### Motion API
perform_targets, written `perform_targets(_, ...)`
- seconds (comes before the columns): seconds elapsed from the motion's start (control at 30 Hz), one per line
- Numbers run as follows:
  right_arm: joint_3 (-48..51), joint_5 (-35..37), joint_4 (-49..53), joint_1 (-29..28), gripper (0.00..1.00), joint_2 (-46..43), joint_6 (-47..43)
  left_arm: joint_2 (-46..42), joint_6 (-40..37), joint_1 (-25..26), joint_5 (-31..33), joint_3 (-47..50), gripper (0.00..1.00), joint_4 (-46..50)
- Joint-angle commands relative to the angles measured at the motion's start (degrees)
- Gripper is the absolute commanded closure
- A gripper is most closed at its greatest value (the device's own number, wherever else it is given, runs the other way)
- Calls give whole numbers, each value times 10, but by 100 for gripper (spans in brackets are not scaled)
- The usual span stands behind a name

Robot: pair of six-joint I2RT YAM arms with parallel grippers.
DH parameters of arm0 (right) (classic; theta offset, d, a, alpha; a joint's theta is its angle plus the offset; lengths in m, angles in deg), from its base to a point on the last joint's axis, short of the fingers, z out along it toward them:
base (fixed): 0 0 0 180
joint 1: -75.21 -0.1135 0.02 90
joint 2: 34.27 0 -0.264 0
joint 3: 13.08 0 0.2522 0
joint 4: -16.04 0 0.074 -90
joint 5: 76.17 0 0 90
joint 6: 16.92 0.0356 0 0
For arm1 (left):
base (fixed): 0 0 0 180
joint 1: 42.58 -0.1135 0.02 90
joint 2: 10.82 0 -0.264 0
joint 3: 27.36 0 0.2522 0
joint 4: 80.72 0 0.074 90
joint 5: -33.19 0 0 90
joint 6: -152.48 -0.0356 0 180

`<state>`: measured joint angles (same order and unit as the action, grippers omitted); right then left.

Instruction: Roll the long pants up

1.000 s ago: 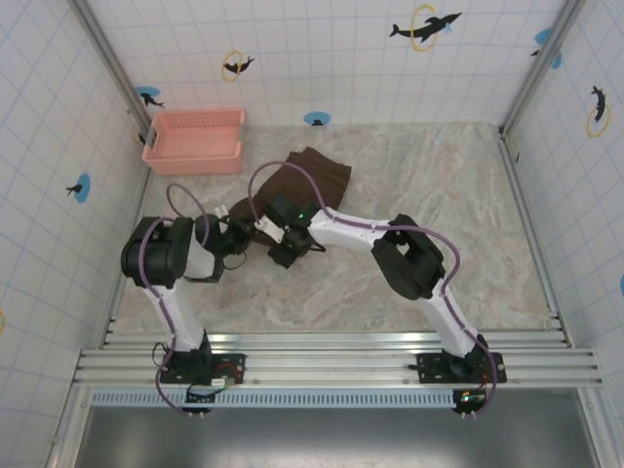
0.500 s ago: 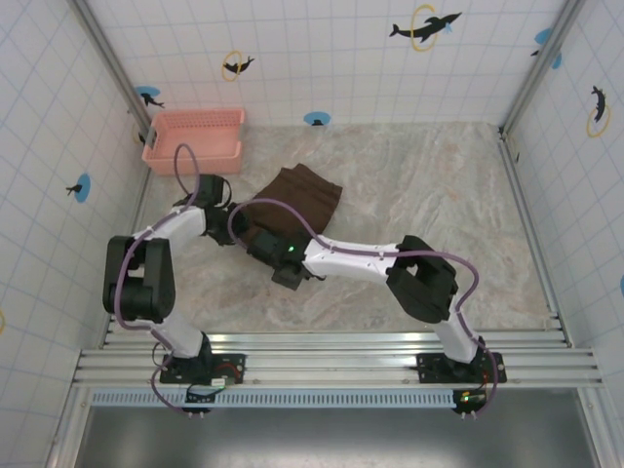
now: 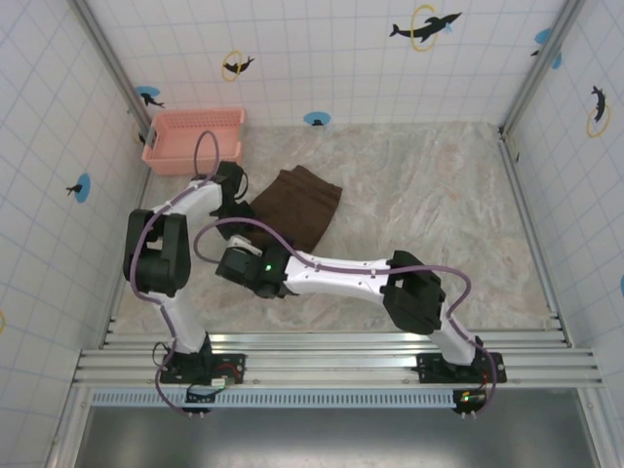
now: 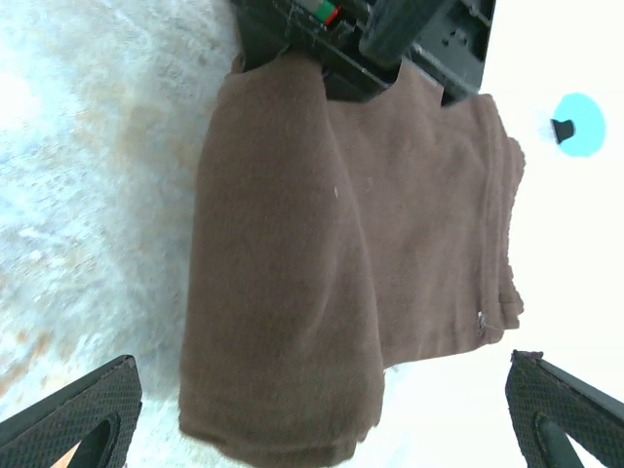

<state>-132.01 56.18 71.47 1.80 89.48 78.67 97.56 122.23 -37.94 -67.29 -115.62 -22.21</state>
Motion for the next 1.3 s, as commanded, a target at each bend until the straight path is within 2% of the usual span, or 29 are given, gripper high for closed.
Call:
perform_targets(0.0, -32, 41, 30, 1, 1, 60, -5, 53, -17, 11, 16, -5, 100, 75)
perform_targets(0.23, -63, 33, 40, 15, 1, 127, 10, 74, -18, 11, 20, -16, 100, 78)
perform_targets(0.7, -85, 146, 67, 17, 0, 201, -10, 85, -25, 12, 25, -43, 100, 92)
perform_targets(0.87, -93, 168, 80, 5, 16, 233, 1, 95, -28, 12, 28, -74, 100, 113)
perform_targets(1.03, -102, 196, 98, -3, 19, 266, 23, 98, -30, 12, 27, -92, 100, 123)
perform_targets(1.07, -107, 197, 102, -2, 23, 272, 25, 98, -31, 12, 28, -93, 100, 124)
perform_targets(1.1, -110, 197, 105, -1, 35, 275, 27, 97, -31, 12, 30, -94, 100, 125)
perform_targets(1.27, -137, 193, 122, 7, 100, 289, 38, 95, -34, 12, 30, -92, 100, 127)
